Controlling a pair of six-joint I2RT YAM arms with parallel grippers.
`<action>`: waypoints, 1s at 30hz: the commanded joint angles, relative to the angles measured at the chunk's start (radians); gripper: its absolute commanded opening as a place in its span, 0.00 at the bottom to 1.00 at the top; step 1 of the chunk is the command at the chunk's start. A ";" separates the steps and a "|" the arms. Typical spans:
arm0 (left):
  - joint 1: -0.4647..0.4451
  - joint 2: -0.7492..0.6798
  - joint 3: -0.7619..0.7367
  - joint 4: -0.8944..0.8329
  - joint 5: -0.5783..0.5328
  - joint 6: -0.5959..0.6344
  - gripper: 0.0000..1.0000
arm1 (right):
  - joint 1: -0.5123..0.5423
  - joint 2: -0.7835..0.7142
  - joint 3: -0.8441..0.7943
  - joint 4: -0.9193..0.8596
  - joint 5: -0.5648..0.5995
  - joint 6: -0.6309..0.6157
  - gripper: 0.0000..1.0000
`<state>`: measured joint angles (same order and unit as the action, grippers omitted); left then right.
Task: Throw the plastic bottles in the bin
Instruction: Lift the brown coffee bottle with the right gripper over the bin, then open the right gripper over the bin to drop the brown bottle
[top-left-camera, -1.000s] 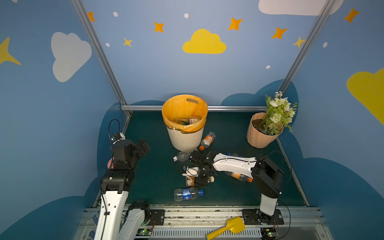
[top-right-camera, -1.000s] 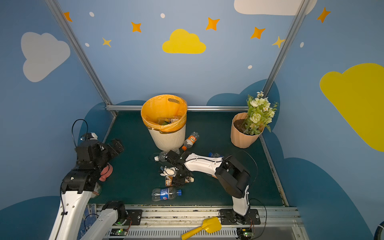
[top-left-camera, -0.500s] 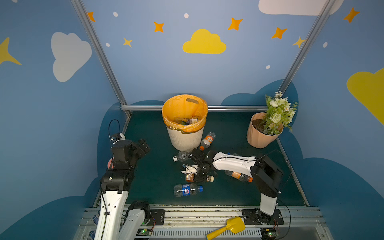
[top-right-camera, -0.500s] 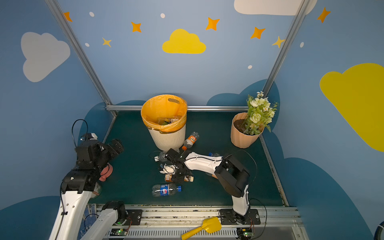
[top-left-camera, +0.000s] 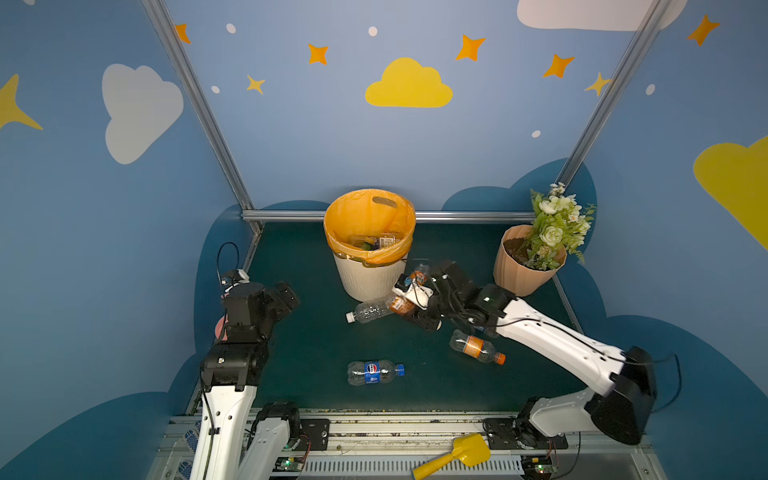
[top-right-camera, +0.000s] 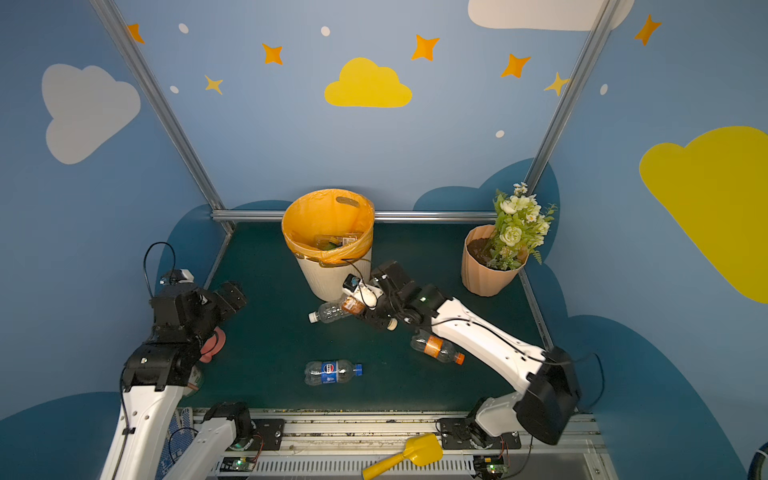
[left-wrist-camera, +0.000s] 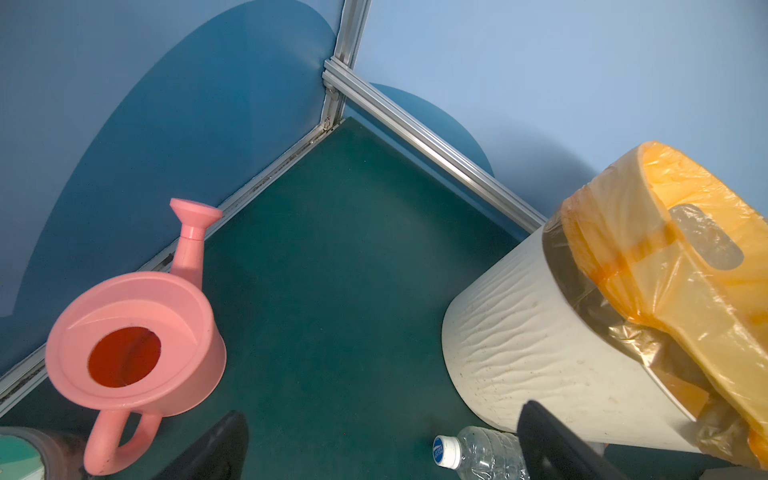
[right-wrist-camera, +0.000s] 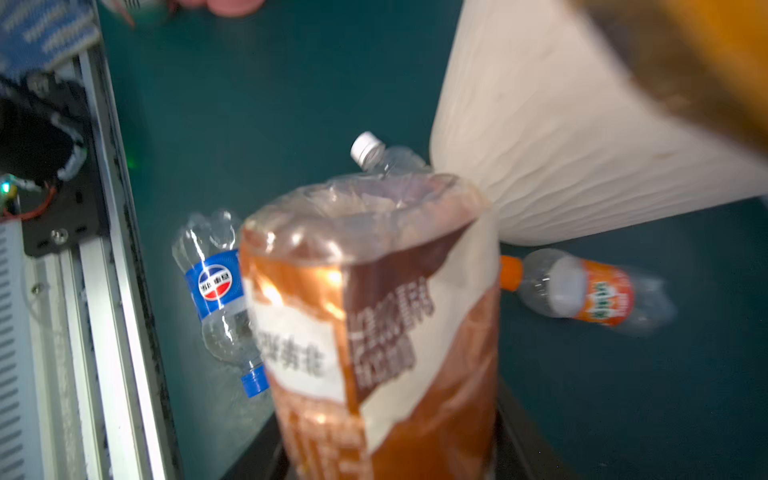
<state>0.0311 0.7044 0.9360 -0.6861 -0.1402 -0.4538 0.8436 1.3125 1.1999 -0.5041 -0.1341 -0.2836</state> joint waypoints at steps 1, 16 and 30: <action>0.004 -0.014 -0.008 -0.004 -0.022 -0.004 1.00 | -0.032 -0.142 -0.027 0.102 0.037 0.056 0.44; 0.004 -0.015 -0.021 0.008 0.108 0.009 1.00 | -0.130 -0.186 0.226 0.460 -0.008 0.113 0.44; 0.000 0.019 0.013 -0.035 0.140 0.014 1.00 | -0.227 0.649 1.142 -0.121 -0.226 0.357 0.89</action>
<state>0.0307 0.7376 0.9195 -0.6937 0.0078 -0.4496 0.6403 1.9797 2.2593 -0.4099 -0.3298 0.0303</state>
